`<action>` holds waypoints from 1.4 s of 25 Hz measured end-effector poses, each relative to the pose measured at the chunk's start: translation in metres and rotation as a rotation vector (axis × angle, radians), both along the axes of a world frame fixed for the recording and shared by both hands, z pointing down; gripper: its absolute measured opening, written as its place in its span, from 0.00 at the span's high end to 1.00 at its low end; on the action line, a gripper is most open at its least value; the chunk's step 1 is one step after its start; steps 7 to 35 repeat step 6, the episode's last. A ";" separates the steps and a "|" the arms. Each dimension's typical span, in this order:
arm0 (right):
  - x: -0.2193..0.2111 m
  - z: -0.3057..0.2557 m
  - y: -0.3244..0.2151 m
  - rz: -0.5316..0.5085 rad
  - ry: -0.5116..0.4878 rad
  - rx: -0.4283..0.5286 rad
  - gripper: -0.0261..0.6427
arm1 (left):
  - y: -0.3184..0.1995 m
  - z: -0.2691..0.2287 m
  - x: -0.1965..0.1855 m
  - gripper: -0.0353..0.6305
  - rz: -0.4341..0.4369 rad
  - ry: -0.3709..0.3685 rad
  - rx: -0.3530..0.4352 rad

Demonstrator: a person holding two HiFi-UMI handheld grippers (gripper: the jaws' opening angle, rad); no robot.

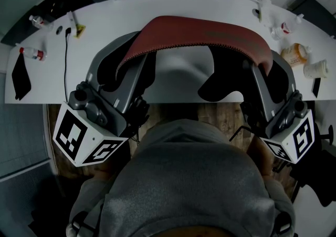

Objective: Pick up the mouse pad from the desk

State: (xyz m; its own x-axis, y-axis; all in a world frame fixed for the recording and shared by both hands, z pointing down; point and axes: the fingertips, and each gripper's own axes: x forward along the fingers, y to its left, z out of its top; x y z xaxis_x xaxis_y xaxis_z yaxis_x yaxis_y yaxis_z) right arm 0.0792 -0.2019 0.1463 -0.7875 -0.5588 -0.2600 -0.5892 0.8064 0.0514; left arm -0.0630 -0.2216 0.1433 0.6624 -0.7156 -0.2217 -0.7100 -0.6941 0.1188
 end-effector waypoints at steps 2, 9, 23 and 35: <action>0.000 0.000 0.000 0.000 0.001 0.000 0.86 | 0.000 0.000 0.000 0.91 0.001 0.000 0.000; 0.001 0.000 0.000 -0.001 0.006 0.005 0.86 | 0.000 0.000 0.001 0.91 0.002 0.001 0.001; 0.001 0.000 0.000 -0.001 0.006 0.005 0.86 | 0.000 0.000 0.001 0.91 0.002 0.001 0.001; 0.001 0.000 0.000 -0.001 0.006 0.005 0.86 | 0.000 0.000 0.001 0.91 0.002 0.001 0.001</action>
